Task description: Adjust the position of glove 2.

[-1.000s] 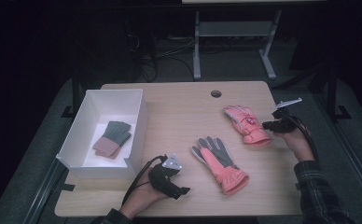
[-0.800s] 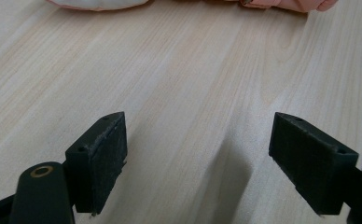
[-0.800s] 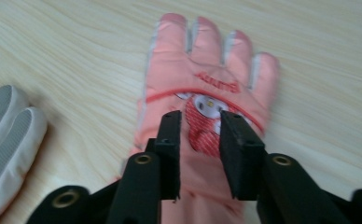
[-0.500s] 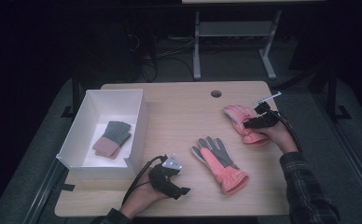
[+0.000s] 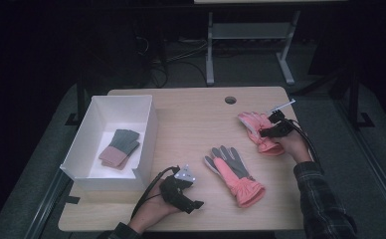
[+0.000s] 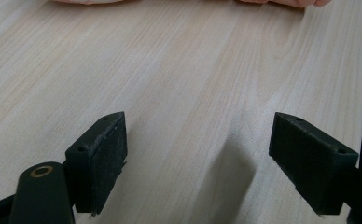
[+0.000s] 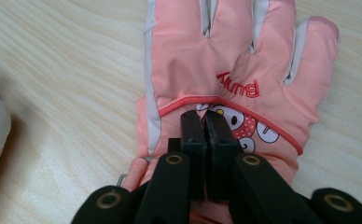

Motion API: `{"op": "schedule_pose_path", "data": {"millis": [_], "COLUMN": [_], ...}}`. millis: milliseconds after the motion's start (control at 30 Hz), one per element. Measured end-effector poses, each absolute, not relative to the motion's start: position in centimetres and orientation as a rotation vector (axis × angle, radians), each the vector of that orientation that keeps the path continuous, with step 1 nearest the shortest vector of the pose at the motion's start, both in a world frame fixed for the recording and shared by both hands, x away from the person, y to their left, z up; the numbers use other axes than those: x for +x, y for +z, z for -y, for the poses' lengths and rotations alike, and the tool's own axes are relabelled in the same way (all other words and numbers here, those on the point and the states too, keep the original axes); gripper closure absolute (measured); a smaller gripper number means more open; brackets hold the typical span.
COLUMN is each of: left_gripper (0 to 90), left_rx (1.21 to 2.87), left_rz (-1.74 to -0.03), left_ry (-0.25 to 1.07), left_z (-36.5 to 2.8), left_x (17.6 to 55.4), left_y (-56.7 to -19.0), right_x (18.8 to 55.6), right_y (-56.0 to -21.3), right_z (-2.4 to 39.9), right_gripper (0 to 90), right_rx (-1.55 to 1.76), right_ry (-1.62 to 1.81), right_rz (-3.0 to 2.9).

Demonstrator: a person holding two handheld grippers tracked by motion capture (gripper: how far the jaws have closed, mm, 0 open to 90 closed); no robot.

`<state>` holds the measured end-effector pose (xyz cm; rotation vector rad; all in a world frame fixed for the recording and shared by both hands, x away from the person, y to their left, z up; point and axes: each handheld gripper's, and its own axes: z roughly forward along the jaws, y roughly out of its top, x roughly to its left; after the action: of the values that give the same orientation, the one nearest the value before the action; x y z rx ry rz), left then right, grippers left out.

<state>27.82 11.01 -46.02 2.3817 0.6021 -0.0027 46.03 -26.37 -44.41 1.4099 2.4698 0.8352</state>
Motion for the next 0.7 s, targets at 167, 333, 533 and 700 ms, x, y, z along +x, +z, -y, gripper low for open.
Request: {"op": "schedule_pose_path", "data": {"millis": [167,333,533,700], "left_gripper": [18.9,18.9,18.8,18.9], "left_rx": [2.375,2.373,2.364,2.353], "left_rz": [-0.607,-0.605,-0.604,-0.609], "left_ry": [-0.005,-0.005,0.006,0.019], "left_z": [-11.1,-11.1,-11.1,-11.2], "left_x": [27.9,27.9,27.8,27.8], "left_y": [-46.0,-46.0,-45.8,-45.7], "right_x": [45.9,45.3,43.4,41.5], "right_y": [-43.9,-42.4,-39.4,-37.9], "right_z": [27.1,27.9,28.3,28.3], "right_gripper": [89.2,89.3,89.2,89.2], "right_rx": [1.421,1.412,1.371,1.366], "right_ry": [0.909,0.988,1.067,1.087], "right_rz": [-2.45,-2.436,-2.417,-2.416]}}
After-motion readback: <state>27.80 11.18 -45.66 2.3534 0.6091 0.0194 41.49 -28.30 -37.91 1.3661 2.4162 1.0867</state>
